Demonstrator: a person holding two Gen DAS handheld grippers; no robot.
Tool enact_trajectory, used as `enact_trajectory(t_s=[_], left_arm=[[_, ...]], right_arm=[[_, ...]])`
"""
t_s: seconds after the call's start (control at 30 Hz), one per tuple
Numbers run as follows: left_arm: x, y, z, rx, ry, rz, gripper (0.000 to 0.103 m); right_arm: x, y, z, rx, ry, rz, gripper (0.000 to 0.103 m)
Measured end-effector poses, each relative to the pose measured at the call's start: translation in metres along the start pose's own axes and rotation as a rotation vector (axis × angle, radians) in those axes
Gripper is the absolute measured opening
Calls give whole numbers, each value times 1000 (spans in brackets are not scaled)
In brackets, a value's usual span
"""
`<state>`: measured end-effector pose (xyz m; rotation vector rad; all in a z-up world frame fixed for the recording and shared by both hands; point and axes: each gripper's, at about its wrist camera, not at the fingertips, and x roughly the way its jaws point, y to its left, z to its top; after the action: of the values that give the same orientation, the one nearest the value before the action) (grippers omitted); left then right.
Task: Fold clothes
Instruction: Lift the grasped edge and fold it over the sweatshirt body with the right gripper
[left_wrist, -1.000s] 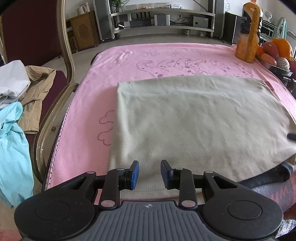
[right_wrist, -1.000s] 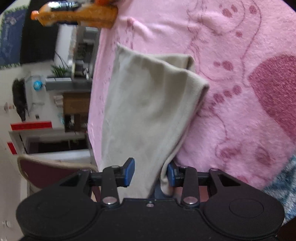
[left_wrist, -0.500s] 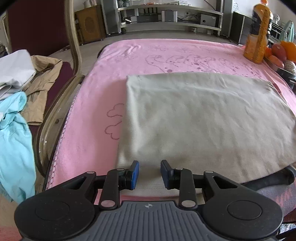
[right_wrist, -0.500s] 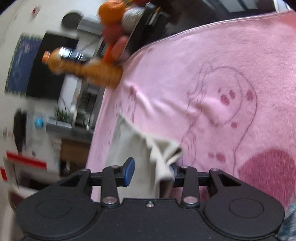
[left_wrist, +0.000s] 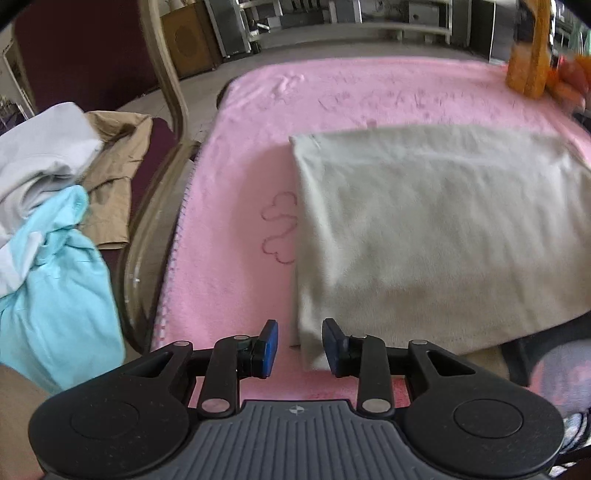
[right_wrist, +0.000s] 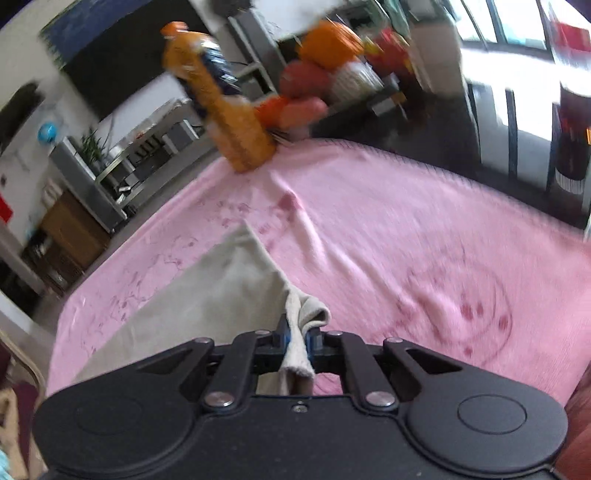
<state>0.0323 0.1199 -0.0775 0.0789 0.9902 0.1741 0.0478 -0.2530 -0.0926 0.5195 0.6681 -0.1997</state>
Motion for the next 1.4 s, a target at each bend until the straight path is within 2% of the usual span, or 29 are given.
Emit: enact_trajectory(t_s=[0.1,0.17,0.27,0.37,0.53,0.63,0.73,0.8,0.9,1.03,1.2,1.3,1.33,1.4], left_arm=[[-20,24,6,-54,-31,-50,35],[-26,37,9,-56,-38,-54,35],[-26,53,9,-48,-34,-23,35],[-20,67,6,-96,-20,-8,35],[-16,85,-1,-179,-15,7,35],[-16,95,-3,-230,-20,-1,35],[-15,99,-4,-260,-16,-8,35],[-16,99,-3,-263,-20,-8,35],[-17,97,-2,-265,-27,-10,35],[-16,99,-1,-279,-31,-15,35],[-15,104,-3,-301,-25,-12,35],[-15,106,-4,-315,-19,-10,35],[-14,106,-4,-317,-18,-11,35],[-15,108,-4,-323,-22,-17,35]], right_arm=[[-18,33,4,-133,-58,8,6],[-29,58,3,-206,-90,32,6],[-42,105,-8,-319,-118,101,6],[-51,160,-39,-485,-126,214,6],[-39,234,-109,-769,-40,367,6],[-12,256,-144,-867,96,381,6],[9,260,-160,-877,162,360,6],[10,259,-156,-847,181,362,6],[-2,256,-139,-751,161,410,6],[-24,260,-129,-707,110,489,6],[-27,270,-141,-785,125,510,6],[-17,272,-150,-857,201,507,7],[-12,273,-152,-882,239,509,13],[-9,268,-151,-891,318,587,18]])
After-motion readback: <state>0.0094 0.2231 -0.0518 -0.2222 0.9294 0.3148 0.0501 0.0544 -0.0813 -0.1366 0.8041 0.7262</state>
